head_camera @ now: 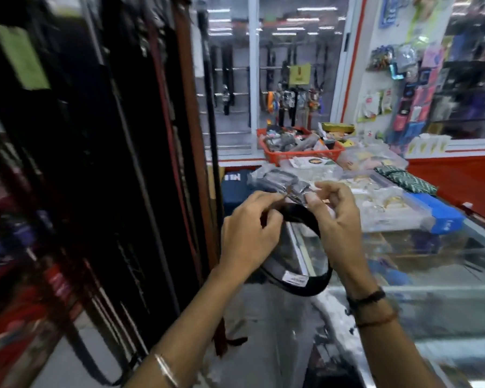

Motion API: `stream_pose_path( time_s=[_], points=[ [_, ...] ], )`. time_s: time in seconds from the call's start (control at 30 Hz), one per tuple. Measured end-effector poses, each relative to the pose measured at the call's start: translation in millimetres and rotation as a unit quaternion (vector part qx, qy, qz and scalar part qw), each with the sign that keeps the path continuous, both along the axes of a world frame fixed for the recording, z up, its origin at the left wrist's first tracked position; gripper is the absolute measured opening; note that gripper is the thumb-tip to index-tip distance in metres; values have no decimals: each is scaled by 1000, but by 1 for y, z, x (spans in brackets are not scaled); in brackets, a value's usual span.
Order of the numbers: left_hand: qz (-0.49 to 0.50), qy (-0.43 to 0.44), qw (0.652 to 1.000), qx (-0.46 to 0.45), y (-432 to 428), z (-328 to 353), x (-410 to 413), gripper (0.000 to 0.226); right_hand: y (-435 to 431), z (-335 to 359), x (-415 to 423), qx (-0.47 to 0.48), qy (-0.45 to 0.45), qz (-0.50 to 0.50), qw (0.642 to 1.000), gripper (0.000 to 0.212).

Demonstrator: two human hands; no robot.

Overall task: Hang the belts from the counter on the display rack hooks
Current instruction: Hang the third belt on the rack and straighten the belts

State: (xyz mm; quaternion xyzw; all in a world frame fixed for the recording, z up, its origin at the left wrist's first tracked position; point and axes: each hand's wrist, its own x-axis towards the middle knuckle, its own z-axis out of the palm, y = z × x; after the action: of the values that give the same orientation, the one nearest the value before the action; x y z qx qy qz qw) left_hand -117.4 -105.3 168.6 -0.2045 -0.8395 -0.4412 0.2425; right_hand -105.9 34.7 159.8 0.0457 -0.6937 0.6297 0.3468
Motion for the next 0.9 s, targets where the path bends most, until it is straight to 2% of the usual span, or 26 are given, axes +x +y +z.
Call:
stream_pose_path(
  time_s=[0.07, 0.13, 0.3, 0.43, 0.57, 0.7, 0.83, 0.9],
  points=[
    [-9, -33, 993, 111, -18, 19, 9, 17, -33, 12, 1, 1, 31, 3, 1000, 23],
    [-32, -46, 977, 206, -36, 37, 14, 17, -62, 23, 2, 3, 51, 3, 999, 33],
    [-40, -21, 947, 319, -79, 70, 15, 14, -118, 53, 4, 59, 88, -15, 994, 30],
    [-59, 28, 933, 354, -112, 99, 18, 9, -146, 87, 7, 82, 130, 4, 988, 17],
    [-82, 80, 927, 356, -137, 132, 24, 8, -173, 126, 8, -7, 190, 117, 975, 17],
    [-85, 132, 927, 342, -155, 168, 21, 3, -197, 157, -5, -50, 246, 164, 954, 24],
    [-67, 187, 927, 318, -169, 204, 15, 3, -216, 190, -14, -52, 292, 166, 940, 46],
    [-63, 209, 924, 313, -174, 221, 13, 3, -223, 206, -18, -49, 319, 162, 933, 45]
  ],
)
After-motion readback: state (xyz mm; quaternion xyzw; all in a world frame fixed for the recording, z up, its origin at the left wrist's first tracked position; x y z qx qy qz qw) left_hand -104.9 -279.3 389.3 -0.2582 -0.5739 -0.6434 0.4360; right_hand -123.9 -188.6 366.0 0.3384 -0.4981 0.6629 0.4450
